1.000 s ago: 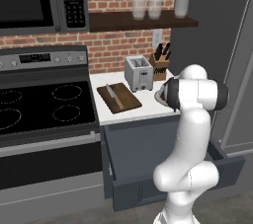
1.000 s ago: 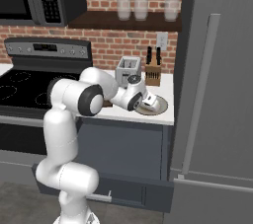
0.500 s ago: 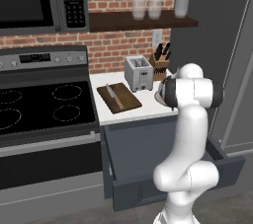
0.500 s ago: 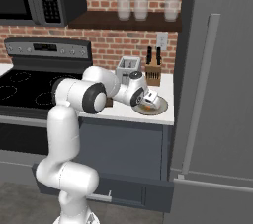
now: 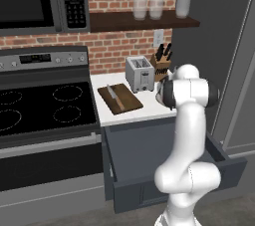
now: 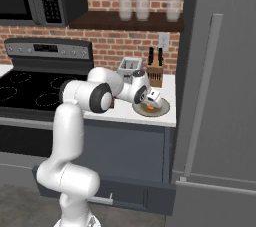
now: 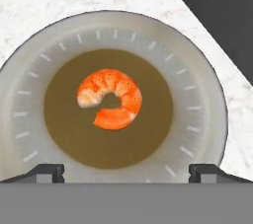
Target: Pick up the knife from the drawer and place it on the cutting board. Then place the meat from the plate to the cutting board.
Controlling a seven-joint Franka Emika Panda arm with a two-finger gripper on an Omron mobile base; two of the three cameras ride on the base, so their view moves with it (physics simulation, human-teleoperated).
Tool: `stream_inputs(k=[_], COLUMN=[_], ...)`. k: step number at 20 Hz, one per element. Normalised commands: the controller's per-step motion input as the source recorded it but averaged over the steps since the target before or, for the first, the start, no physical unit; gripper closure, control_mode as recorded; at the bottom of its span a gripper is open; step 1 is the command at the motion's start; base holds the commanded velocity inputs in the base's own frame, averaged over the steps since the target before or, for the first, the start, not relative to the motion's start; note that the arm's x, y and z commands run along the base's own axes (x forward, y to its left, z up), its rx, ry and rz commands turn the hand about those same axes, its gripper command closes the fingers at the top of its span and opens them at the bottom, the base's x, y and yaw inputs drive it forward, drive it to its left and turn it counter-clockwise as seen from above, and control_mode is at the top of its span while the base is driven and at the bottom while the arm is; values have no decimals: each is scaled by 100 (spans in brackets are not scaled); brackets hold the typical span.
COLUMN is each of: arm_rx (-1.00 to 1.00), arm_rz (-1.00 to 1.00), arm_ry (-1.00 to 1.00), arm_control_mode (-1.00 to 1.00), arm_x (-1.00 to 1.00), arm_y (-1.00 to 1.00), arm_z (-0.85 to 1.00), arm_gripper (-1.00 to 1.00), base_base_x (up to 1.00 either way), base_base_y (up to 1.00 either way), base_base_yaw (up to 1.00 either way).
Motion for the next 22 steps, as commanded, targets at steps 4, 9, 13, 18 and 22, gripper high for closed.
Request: stream_inputs(k=[4,9,13,18,22], arm_rx=[0,0,0,1,1], arm_rz=[0,0,0,0,0], arm_ry=[0,0,0,0,0], arm_control_mode=[-100,-100,-100,-100,-100], arm_x=[23,20,14,12,20], arm_y=[0,0,0,0,-3], arm_z=[-34,-25,-17,-10,-2], arm_gripper=[-100,-100,-100,-100,-100], base_base_x=[0,0,0,0,0], base_base_y=[0,0,0,0,0], base_base_yaw=[0,0,0,0,0])
